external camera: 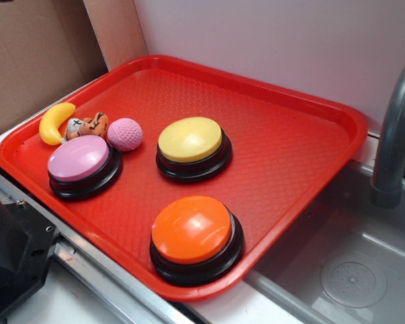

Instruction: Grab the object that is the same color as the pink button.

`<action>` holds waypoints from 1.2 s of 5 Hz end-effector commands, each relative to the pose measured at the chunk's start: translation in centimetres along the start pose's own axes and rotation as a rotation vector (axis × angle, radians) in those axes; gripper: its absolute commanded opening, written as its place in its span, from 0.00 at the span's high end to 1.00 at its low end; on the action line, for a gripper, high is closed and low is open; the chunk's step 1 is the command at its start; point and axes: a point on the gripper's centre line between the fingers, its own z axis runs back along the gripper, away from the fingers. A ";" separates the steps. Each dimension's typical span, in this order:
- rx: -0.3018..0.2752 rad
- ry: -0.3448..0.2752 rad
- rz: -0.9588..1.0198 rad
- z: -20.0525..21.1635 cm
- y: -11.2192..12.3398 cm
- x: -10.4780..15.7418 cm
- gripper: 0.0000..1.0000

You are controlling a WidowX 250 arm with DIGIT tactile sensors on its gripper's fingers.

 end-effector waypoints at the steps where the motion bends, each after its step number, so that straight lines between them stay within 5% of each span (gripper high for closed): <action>1: 0.000 0.000 0.000 0.0 0.0 0.0 0.00; 4: 0.005 -0.094 -0.251 -3.4 2.4 3.1 0.00; 5: -0.052 -0.146 -0.379 -5.4 3.5 4.7 0.00; 6: -0.041 -0.165 -0.458 -6.9 3.9 5.7 0.00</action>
